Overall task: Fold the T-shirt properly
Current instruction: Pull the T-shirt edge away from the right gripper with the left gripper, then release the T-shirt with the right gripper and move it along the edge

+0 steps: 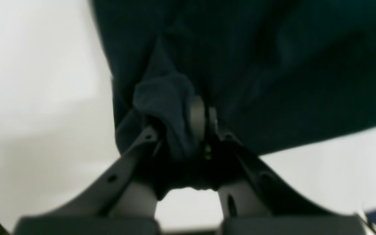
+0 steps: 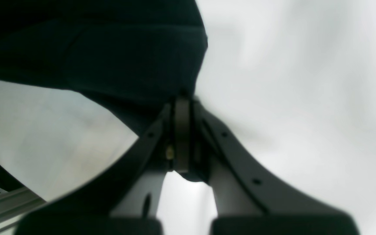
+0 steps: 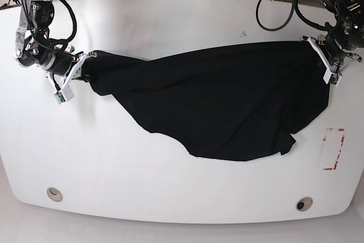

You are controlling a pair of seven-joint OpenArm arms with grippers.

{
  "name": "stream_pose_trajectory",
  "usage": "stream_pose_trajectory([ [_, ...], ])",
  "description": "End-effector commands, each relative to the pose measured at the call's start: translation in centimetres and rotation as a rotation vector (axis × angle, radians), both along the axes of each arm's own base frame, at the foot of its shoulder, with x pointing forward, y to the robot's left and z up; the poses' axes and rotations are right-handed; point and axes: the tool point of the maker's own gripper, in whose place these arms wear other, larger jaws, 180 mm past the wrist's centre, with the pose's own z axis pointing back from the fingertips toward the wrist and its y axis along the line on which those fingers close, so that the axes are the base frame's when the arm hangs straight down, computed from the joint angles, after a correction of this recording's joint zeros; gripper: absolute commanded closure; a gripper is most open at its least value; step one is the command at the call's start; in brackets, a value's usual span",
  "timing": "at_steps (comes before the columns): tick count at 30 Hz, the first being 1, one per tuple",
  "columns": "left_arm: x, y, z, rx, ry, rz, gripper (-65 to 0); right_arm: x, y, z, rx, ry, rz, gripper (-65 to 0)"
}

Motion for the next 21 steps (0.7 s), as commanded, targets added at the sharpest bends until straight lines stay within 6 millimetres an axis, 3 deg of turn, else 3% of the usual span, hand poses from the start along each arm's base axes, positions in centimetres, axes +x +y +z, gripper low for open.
stream_pose_trajectory([
  [1, 0.5, 0.5, 1.0, 0.02, -0.035, -0.009, 0.0, 1.0, -0.2, 1.6, -0.007, -0.057, 0.002, 0.0],
  [5, 0.0, 0.2, 0.3, 0.023, -0.008, -0.024, -4.4, 0.9, -0.5, 1.0, -0.025, -0.046, -0.006, 0.0],
  [13, -1.1, -0.1, -0.5, 0.026, 0.025, -0.041, -26.6, 0.7, -0.3, 0.5, -0.047, -0.043, -0.014, -0.2],
  [15, -2.1, 0.3, -0.8, 0.033, 0.039, -0.052, -29.3, -0.1, -0.9, -0.8, -0.102, -0.014, -0.032, -8.9],
  [21, -3.1, 1.2, -0.7, 0.06, 0.061, -0.062, -27.3, -0.9, -1.3, -1.6, -0.169, -0.009, -0.039, -29.8],
])
